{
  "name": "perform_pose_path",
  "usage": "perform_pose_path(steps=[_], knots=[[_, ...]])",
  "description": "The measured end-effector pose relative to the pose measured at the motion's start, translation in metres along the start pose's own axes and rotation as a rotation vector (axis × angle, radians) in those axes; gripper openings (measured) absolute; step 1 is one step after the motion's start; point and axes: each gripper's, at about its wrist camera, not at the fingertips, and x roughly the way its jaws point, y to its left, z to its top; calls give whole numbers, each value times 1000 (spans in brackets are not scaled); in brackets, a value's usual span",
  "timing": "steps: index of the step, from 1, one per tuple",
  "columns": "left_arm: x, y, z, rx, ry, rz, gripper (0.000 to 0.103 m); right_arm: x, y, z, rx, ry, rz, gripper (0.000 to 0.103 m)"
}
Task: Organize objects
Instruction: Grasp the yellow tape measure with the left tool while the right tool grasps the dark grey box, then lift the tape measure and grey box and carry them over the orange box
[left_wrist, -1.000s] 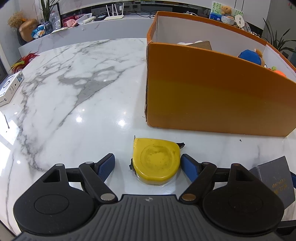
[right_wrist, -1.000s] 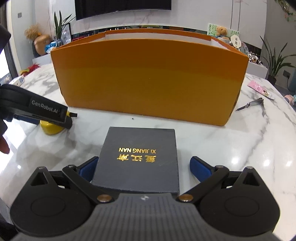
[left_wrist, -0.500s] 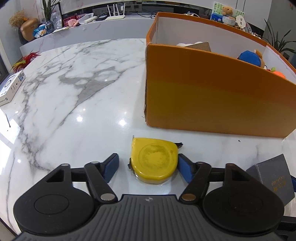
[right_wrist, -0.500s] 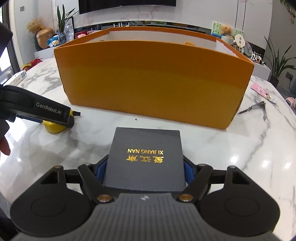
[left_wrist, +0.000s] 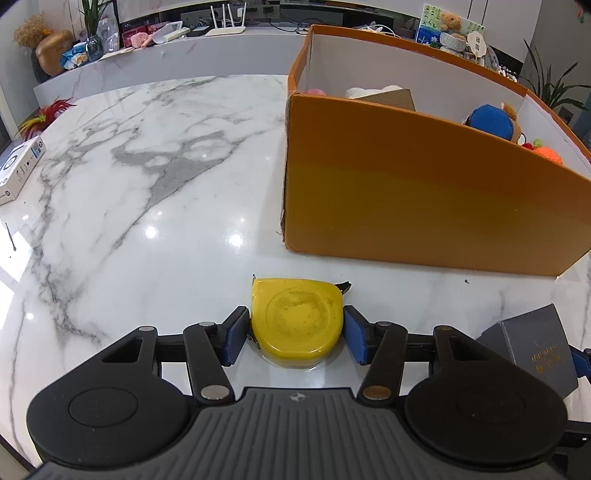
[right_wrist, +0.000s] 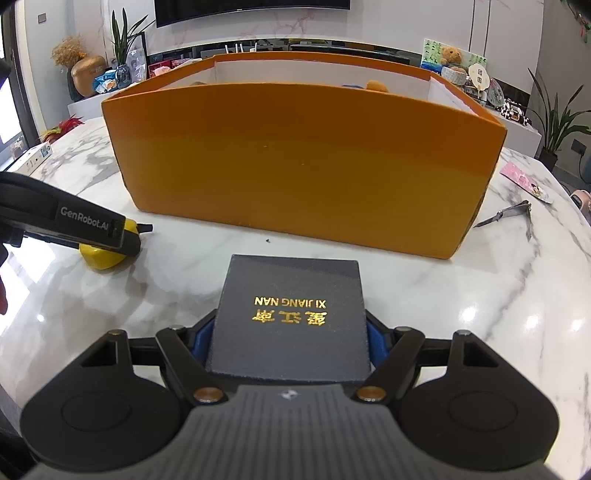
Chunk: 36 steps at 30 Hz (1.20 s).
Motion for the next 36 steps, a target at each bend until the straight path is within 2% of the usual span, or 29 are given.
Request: perform_pose_path(steps=[5, 14, 27, 36], knots=[[-4, -1, 0, 7, 9, -35, 63, -4, -1, 3, 12, -6, 4, 77], [-28, -7, -2, 65, -42, -52, 63, -25, 2, 10, 4, -44, 25, 77], [-79, -26, 0, 169, -181, -67, 63, -70, 0, 22, -55, -137, 31, 77], [-103, -35, 13, 171, -263, -82, 63, -95, -6, 40, -26, -226, 32, 77]])
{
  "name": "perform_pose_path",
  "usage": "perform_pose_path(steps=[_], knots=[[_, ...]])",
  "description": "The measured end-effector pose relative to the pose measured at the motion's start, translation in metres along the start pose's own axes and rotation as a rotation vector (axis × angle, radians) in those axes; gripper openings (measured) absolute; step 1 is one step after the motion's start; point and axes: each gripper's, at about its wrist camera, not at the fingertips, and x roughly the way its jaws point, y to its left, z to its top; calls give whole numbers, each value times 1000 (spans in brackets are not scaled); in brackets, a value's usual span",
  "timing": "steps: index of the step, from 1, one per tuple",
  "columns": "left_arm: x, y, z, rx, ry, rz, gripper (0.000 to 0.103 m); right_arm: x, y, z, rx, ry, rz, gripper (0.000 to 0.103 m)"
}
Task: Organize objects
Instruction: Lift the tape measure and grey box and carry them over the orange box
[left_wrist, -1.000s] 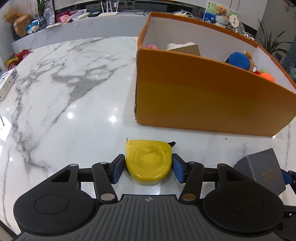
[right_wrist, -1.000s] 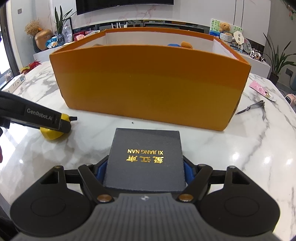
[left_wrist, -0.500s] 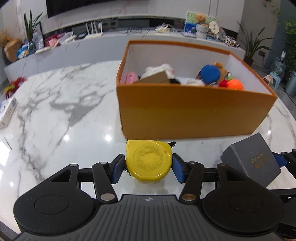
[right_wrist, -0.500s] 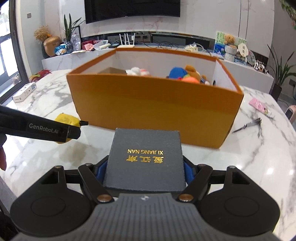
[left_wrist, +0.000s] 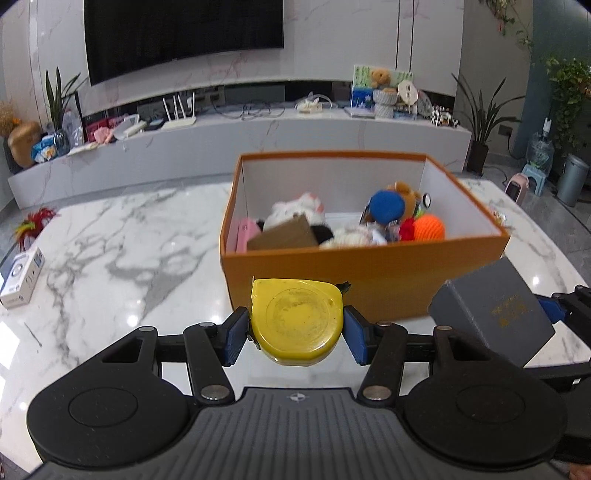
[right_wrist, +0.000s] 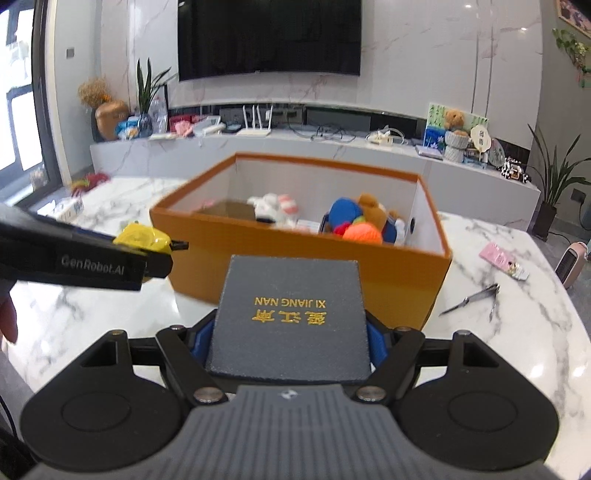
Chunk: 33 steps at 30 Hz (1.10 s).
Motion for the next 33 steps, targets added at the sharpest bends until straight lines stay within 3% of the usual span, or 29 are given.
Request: perform_pose_path(steps=[8, 12, 16, 27, 33], knots=[[1, 13, 41, -82, -77, 5, 63, -2, -19, 46, 74, -112, -53, 77], [14, 16, 74, -110, -143, 54, 63, 14, -31, 80, 98, -165, -96, 77], [41, 17, 94, -143, -155, 66, 63, 43, -42, 107, 149, -191, -137, 77], [116, 11, 96, -166, -80, 105, 63, 127, -57, 101, 237, -89, -152, 77], [142, 0, 89, -187, -30, 93, 63, 151, -53, 94, 201, -41, -144, 77]])
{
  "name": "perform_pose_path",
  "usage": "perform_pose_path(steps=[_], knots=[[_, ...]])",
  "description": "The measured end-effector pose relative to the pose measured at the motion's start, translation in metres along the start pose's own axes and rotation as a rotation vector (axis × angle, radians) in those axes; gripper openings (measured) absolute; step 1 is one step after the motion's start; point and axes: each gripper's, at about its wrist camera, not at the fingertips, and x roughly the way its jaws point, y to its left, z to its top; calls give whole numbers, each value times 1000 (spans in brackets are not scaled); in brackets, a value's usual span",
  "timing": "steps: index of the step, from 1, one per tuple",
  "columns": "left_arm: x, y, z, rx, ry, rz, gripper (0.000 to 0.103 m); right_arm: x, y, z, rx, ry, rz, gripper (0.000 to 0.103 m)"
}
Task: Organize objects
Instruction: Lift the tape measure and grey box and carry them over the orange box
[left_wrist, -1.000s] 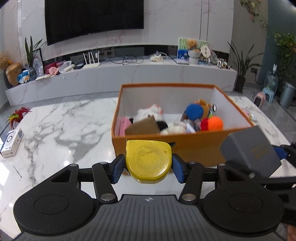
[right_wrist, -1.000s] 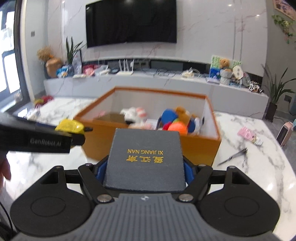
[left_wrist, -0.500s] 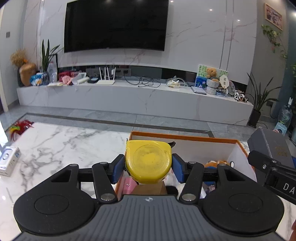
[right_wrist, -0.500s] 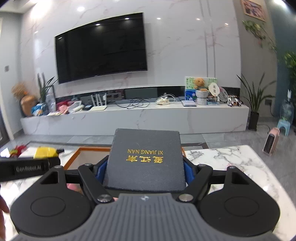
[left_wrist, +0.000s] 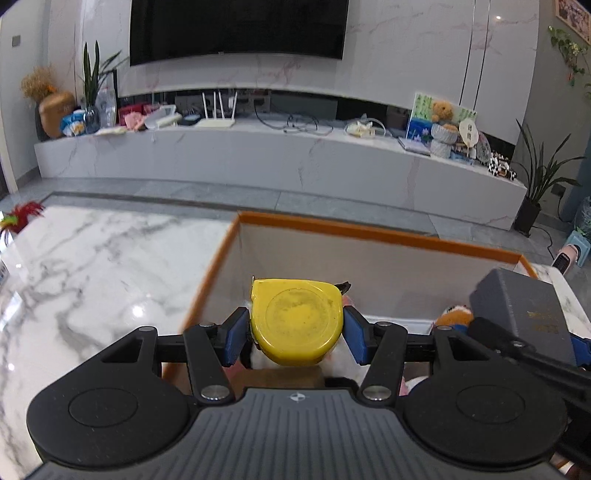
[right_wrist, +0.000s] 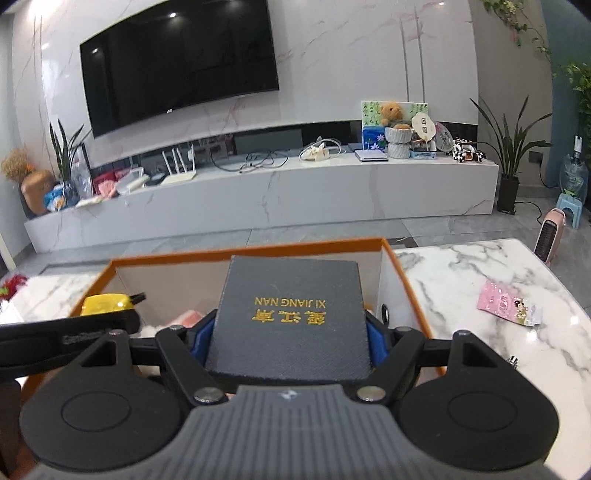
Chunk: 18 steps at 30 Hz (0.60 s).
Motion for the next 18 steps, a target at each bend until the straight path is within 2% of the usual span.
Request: perform_pose_path(steps=[5, 11, 18], knots=[[6, -5, -1, 6, 19, 16, 63, 9, -1, -3, -30, 20, -12, 77], [19, -14, 17, 37, 52, 47, 63, 14, -3, -3, -37, 42, -18, 77], [30, -17, 15, 61, 130, 19, 63, 19, 1, 4, -78, 101, -20, 77]])
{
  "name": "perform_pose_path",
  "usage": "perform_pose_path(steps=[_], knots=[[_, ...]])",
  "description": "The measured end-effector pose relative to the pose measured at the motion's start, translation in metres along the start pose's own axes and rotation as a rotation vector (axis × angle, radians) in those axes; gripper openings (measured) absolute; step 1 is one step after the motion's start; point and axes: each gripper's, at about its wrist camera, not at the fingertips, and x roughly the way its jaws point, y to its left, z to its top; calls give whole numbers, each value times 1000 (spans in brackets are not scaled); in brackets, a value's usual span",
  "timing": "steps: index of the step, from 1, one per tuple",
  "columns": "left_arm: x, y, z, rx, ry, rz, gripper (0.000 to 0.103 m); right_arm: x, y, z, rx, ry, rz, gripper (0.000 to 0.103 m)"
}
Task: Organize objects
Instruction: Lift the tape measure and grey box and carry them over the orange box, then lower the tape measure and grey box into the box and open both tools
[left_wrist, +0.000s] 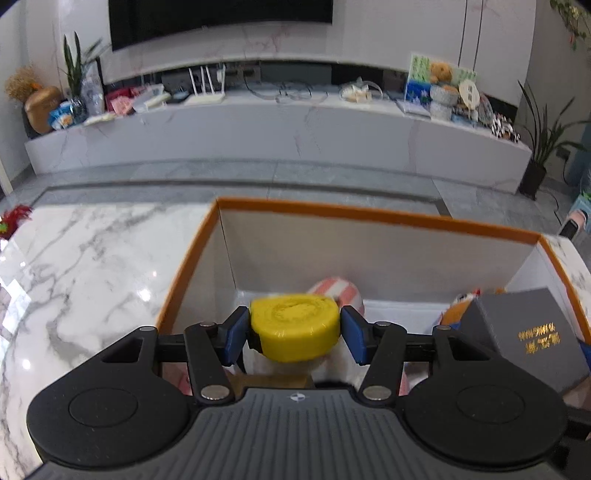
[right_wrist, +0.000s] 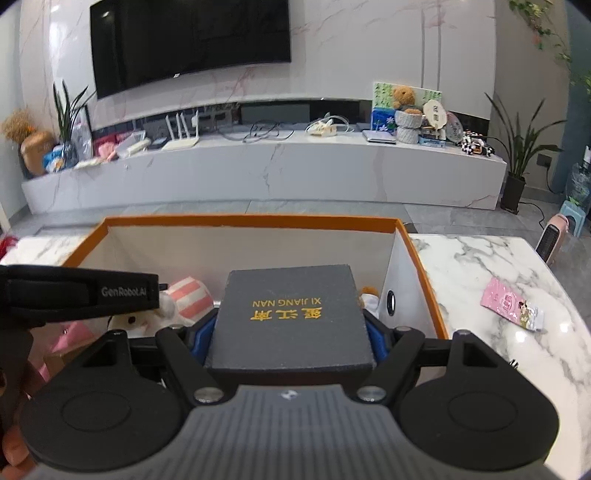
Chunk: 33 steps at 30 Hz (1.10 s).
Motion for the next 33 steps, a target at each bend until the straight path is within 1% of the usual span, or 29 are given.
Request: perform_pose_path(steps=[3, 9, 14, 21, 25, 28, 30, 32, 33], knots=[[2, 1, -1, 5, 12, -9, 62, 5, -1, 1, -8, 37, 2, 76], [1, -1, -1, 40, 20, 3, 62, 7, 2, -2, -47, 78, 1, 76], [-3, -2, -1, 54, 27, 18, 62, 3, 3, -3, -62, 97, 18, 76], [-6, -5, -3, 79, 30, 35, 62, 6, 4, -6, -84, 137, 15, 76], [1, -8, -8, 93, 84, 21, 62, 6, 6, -7, -95, 150, 6, 77], [-2, -13, -10, 119, 75, 40, 62, 10, 9, -10, -118, 178, -1, 83], [-6, -14, -10, 121, 59, 45, 62, 10, 12, -11, -133, 182, -6, 85], [-8, -13, -10, 113, 57, 44, 64, 8, 13, -12, -134, 178, 4, 92], [-9, -13, -9, 109, 57, 42, 64, 7, 13, -12, -134, 178, 5, 94]])
